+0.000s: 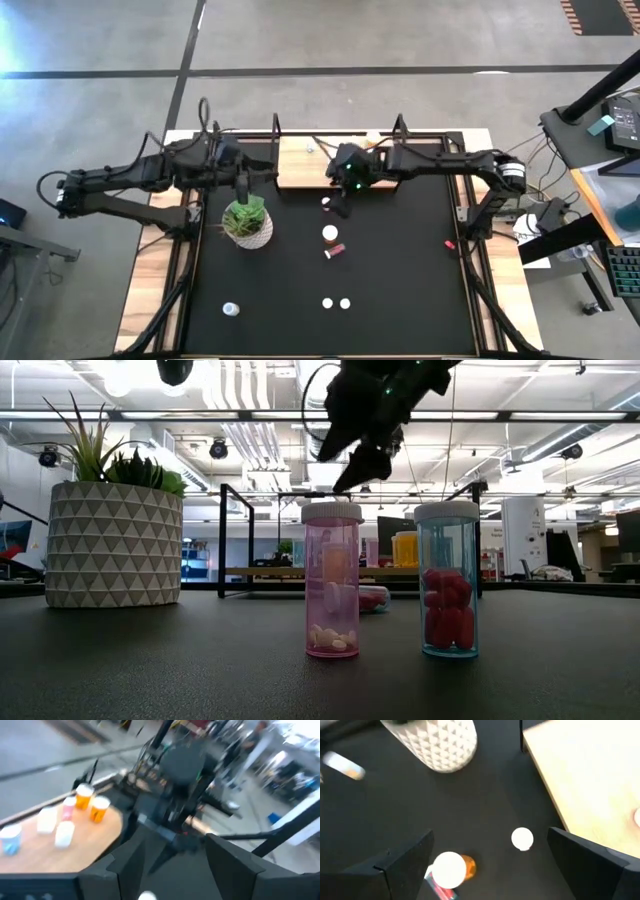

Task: Pick and place medicine bottles onto shelf by color
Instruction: Put the left pink pill bottle on the shelf aligned with the other pink pill bottle

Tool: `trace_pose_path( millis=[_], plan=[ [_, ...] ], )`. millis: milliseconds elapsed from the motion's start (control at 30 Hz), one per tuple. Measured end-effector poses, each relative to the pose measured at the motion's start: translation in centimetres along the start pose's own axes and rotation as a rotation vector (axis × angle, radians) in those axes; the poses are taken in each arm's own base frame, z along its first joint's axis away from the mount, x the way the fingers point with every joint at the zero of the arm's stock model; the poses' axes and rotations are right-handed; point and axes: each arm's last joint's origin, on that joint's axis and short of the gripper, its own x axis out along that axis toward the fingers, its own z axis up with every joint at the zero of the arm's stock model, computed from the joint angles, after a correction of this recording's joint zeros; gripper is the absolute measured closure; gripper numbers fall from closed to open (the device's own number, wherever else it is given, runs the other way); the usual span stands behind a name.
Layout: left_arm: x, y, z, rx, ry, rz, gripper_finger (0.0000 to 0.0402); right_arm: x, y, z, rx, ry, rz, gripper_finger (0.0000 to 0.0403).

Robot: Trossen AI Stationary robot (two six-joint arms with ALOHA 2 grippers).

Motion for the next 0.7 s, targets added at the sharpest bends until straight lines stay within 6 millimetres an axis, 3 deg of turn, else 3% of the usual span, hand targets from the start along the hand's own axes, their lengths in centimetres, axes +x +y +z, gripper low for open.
trace_pose_path(
  millis=[300, 700],
  plan=[
    [-0.7, 0.5, -1.1, 0.01, -0.115, -0.177, 0.0212, 4.2, 0.8, -1.5, -0.015, 0.073, -0.156, 0.0023],
    [-1.1, 0.9, -1.8, 0.002, -0.14, -0.208, 0.0212, 7.7, -0.3, -2.6, 0.187, 0.108, -0.277, 0.0023]
  ],
)
